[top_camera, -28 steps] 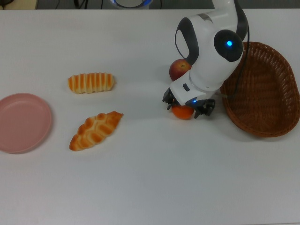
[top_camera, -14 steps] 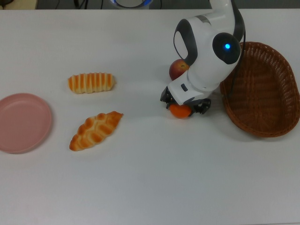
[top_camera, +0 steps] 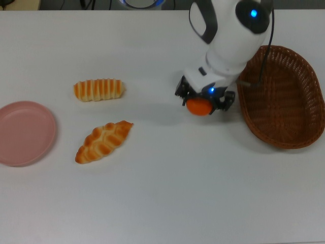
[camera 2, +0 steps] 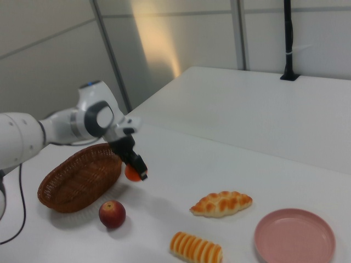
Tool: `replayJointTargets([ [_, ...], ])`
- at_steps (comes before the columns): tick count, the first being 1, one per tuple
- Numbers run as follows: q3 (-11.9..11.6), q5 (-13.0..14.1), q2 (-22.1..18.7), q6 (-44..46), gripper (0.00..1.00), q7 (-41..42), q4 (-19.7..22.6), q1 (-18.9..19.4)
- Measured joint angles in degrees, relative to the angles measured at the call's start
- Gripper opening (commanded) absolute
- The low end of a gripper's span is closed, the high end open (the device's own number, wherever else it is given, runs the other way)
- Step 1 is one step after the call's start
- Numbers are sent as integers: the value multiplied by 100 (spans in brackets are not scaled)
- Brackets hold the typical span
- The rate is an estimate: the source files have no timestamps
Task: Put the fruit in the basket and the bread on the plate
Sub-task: 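Carry the orange over the wicker basket and release it, then move the gripper to the braided bread roll and grasp it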
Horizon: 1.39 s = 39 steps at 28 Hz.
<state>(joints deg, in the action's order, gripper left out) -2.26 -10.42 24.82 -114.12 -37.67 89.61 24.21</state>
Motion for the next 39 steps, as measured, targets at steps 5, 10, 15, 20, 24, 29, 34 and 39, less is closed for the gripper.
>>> replayJointTargets([
  [5, 55, 20, -193, 220, 0, 10, -108, 347],
  [10, 66, 22, -163, 223, 0, -144, -103, 919],
  [15, 66, 21, -63, 223, 17, -219, -95, 1361],
  [20, 66, 21, 86, 223, 100, -219, -93, 1530],
  [24, 65, 16, 175, 223, 100, -225, -94, 1551],
  [29, 70, 14, 176, 223, 100, -242, -135, 1563],
  [34, 61, 14, 153, 222, 100, -399, -247, 1566],
  [39, -191, 13, 63, 223, 100, -1087, -323, 1501],
])
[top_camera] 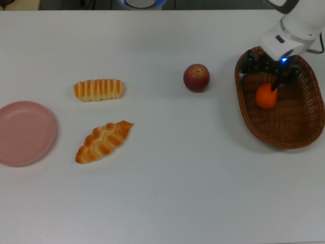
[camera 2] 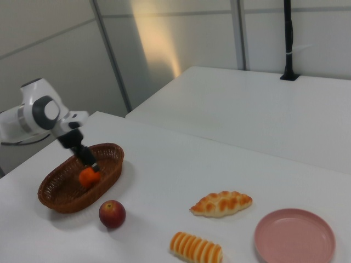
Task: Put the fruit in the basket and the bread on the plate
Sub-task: 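Move the gripper to the braided bread roll and grasp it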
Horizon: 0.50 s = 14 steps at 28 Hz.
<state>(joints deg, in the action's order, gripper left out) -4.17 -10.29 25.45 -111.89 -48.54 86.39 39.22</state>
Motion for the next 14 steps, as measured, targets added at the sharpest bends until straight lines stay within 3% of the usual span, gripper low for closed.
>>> replayJointTargets([
  [6, -476, 97, -122, 0, 100, -341, -27, -587],
  [14, -587, 304, -200, -5, 100, -352, -37, -1888],
])
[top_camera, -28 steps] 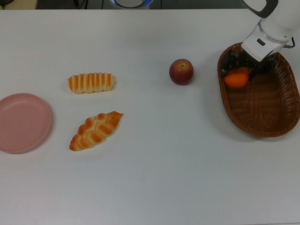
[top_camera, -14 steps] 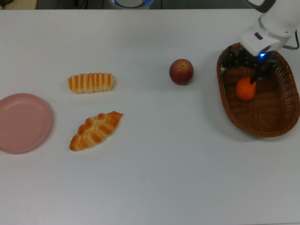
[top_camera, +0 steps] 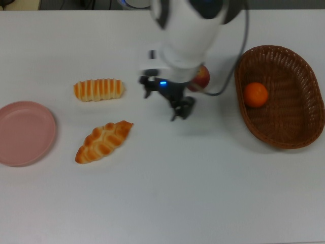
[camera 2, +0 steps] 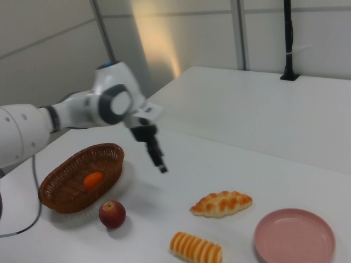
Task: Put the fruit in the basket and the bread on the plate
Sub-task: 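Move the gripper to the braided bread roll and grasp it, then lift the braided roll and lower it onto the pink plate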
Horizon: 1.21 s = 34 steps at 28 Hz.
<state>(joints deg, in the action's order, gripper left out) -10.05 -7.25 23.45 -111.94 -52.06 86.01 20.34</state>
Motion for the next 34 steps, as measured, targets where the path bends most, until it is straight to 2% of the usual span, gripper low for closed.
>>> replayJointTargets([
  [7, -8, 131, -1, -251, 100, -1, 10, -878],
  [12, -8, 173, 94, -558, 100, -1, 60, -1258],
  [23, 40, 170, 897, -1286, 100, 85, 128, -1277],
  [34, 39, 164, 1239, -1608, 100, 419, 125, -1286],
])
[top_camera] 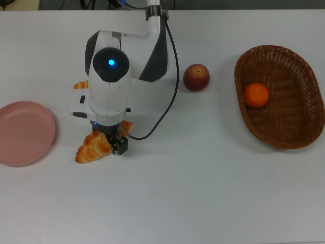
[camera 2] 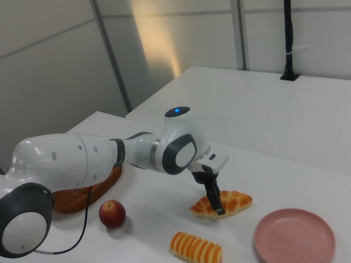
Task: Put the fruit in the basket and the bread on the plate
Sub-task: 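Lift the braided roll and lower it onto the pink plate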
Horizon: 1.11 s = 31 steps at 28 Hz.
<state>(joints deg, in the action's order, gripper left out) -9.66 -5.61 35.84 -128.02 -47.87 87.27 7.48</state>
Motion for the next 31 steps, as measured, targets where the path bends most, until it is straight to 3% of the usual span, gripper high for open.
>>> replayJointTargets([
  [3, -2, -17, 128, -75, 98, 81, -1, -9],
  [4, -2, -17, 152, -104, 88, 118, -2, -14],
  [5, -2, -17, 169, -119, 50, 148, -4, -19],
  [6, -2, -17, 182, -125, 27, 174, -6, -28],
  [7, -2, -17, 184, -125, 8, 195, -7, -36],
  [8, -2, -17, 184, -125, 0, 235, -11, -44],
  [15, -20, 173, 120, -126, 0, 279, -288, -236],
  [26, -50, 774, -606, 215, 0, 911, -451, -1098],
  [31, -65, 859, -672, 272, 1, 974, -441, -1460],
])
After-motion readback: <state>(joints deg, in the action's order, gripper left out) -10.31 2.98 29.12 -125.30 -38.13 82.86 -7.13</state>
